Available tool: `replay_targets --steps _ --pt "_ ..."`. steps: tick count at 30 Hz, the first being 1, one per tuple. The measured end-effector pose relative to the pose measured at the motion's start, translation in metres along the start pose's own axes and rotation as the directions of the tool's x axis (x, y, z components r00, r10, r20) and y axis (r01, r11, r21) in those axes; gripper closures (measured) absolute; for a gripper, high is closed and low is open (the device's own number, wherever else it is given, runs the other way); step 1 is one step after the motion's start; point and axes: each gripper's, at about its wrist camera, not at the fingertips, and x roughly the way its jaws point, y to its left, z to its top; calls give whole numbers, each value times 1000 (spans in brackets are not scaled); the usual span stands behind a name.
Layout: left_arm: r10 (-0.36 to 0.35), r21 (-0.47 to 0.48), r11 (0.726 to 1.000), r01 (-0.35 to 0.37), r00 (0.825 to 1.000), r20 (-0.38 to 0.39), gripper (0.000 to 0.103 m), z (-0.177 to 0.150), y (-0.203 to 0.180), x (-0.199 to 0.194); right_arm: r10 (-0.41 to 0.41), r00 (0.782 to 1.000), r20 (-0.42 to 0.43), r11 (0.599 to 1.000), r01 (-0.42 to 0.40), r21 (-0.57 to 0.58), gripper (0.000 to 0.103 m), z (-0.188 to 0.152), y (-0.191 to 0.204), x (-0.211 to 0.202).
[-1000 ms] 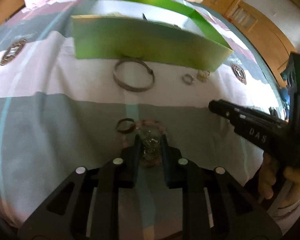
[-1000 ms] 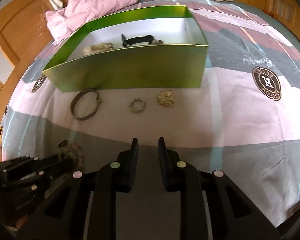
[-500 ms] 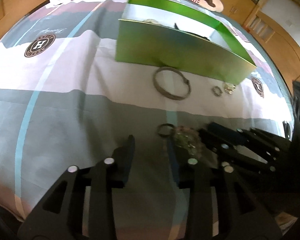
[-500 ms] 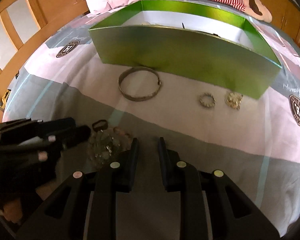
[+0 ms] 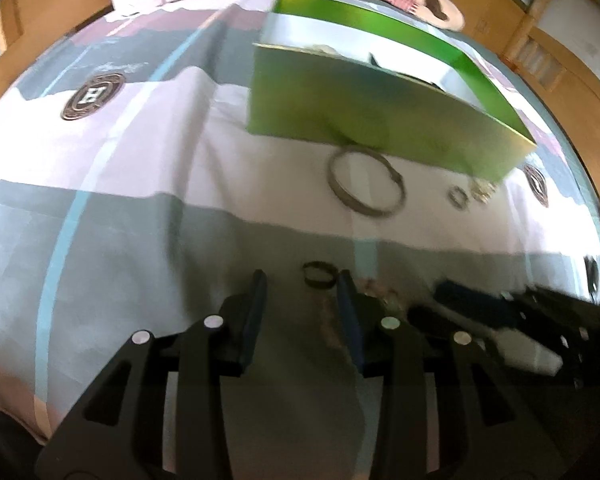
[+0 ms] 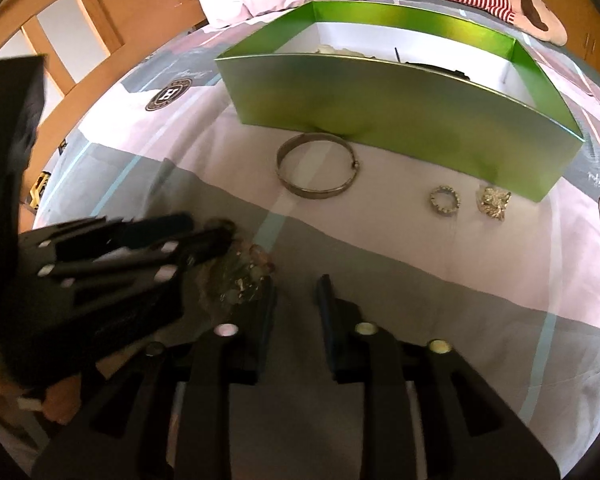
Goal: Organize jewelry
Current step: 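Grasp the green crystal bracelet with the left tool, then grasp the pink bead bracelet with the right tool while the left holds the crystal bracelet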
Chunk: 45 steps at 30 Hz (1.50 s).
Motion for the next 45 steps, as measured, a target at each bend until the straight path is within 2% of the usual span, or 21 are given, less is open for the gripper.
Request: replay_targets --steps 3,6,10,12,13,15,16,17,23,28,33,35,36,40,45 --pt "37 -33 999 -37 999 10 63 3 8 -2 9 1000 9 1000 -9 -16 65 0 4 -2" --pt "36 -39 999 -35 999 6 57 1 12 -7 2 1000 3 1000 -2 -31 64 2 8 2" --pt "31 -56 998 -31 1000 -1 56 -4 18 -12 -12 1000 -12 998 11 -68 65 1 18 13" --pt "36 -61 997 -36 999 -5 56 -6 20 -12 -28 1000 -1 996 28 -86 79 1 22 15" --pt "36 -66 997 -36 999 -4 56 -7 21 -13 -19 1000 -4 996 18 -85 91 2 23 14" --pt "31 -68 997 -31 1000 -2 56 -9 22 -15 -16 1000 -3 998 15 -65 91 3 18 10" --pt "30 -67 997 -30 1000 -2 56 -9 22 -16 -15 1000 2 999 15 -49 94 3 12 7" --pt "28 -64 998 -28 1000 1 56 -10 21 -18 -17 1000 7 999 17 -37 103 3 8 4" --pt "-13 -9 1000 13 1000 14 56 -12 4 -26 -59 997 54 995 55 85 103 -3 -38 -28" --pt "-55 76 996 54 998 10 55 -17 -26 -22 -80 996 26 988 76 136 102 -8 -57 -31" --pt "-59 157 986 60 998 -12 56 -22 -53 -14 -65 998 -8 987 66 149 97 -17 -57 -24" --pt "-43 169 985 45 999 -20 71 -23 -57 -7 -68 998 -13 988 69 136 97 -17 -53 -23" --pt "-38 166 985 42 999 -29 85 -24 -58 -3 -67 998 -14 989 68 132 97 -17 -52 -23" --pt "-37 154 987 40 999 -17 88 -22 -52 -7 -61 998 -16 990 63 130 97 -19 -51 -23" --pt "-49 156 987 42 998 44 88 -19 -43 -38 -35 999 -10 993 36 113 97 -13 -42 -21"
